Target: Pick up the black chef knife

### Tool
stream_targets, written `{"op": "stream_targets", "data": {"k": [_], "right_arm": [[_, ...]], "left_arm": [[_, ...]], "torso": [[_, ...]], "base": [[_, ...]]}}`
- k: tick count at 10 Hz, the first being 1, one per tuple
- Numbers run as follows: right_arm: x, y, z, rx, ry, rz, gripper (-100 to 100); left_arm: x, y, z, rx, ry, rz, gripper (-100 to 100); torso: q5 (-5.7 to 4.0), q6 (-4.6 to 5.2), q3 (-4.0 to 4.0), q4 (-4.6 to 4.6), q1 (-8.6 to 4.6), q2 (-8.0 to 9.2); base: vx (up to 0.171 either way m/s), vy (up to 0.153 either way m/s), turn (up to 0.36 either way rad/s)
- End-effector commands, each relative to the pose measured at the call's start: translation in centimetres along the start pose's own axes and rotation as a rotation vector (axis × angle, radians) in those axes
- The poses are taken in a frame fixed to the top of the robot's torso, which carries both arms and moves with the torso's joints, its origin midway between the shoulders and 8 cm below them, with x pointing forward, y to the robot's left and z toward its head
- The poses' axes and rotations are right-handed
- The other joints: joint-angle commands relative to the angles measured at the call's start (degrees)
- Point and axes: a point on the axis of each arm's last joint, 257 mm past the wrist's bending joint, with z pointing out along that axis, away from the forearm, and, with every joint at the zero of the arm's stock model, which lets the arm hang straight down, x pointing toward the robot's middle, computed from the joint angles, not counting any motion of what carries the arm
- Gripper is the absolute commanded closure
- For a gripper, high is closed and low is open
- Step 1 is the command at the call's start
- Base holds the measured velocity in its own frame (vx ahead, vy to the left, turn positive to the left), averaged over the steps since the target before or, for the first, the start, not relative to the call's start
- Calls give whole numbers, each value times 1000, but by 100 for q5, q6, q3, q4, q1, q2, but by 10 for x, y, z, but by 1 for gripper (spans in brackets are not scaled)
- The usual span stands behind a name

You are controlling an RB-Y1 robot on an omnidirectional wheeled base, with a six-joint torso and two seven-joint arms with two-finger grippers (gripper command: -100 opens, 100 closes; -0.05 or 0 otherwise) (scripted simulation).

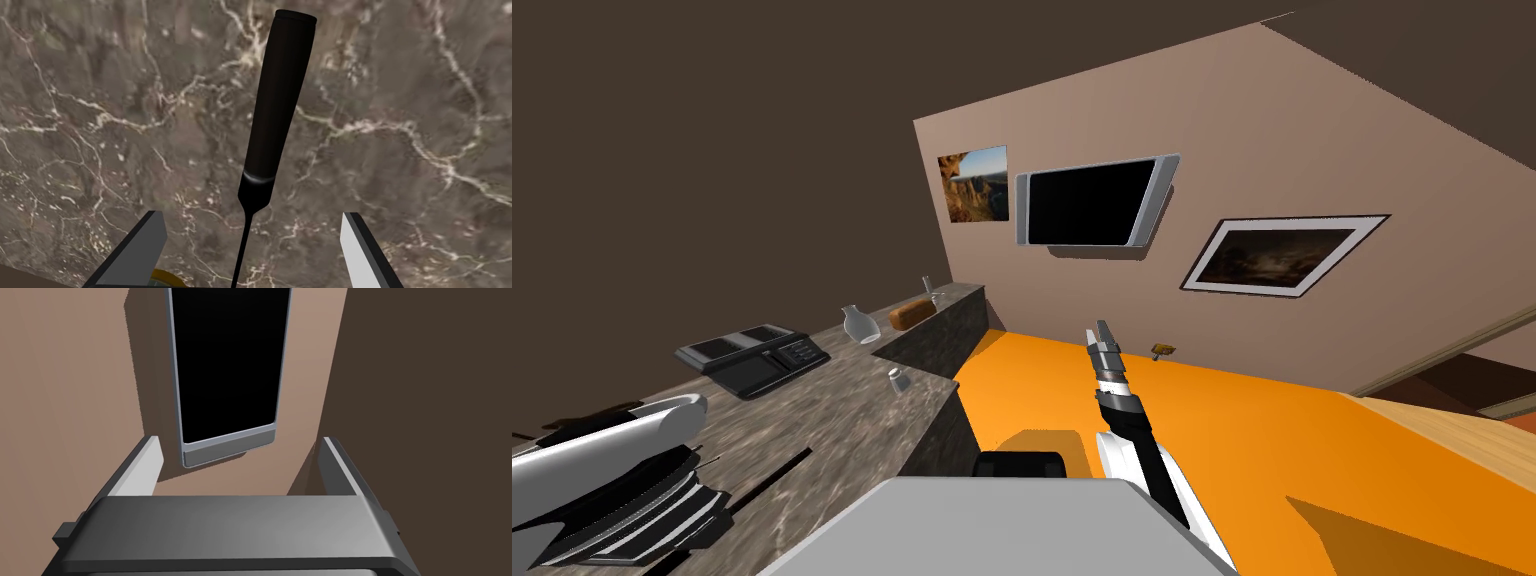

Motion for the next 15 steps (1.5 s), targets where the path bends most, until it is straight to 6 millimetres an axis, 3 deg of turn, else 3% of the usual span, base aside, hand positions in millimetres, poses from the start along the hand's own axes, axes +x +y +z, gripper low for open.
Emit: {"op": "stream_targets", "data": {"k": [1, 10, 13, 15], "right_arm": [[0, 0, 0, 0, 0, 0, 0], [0, 0, 0, 0, 0, 0, 0], [0, 0, 0, 0, 0, 0, 0], [0, 0, 0, 0, 0, 0, 0]], "left_arm": [[-4, -4, 4, 0, 2, 9, -100], [-35, -31, 25, -2, 8, 16, -100], [-61, -47, 32, 8, -9, -5, -100], [-57, -46, 33, 6, 1, -4, -100]], "torso": [[0, 0, 0, 0, 0, 0], [-3, 0, -4, -2, -13, -7], [-4, 0, -4, -1, -15, -7], [-4, 1, -6, -2, -13, -11]], "base": [[22, -20, -8], [36, -35, -3], [40, -39, -5], [26, -20, 3]]}}
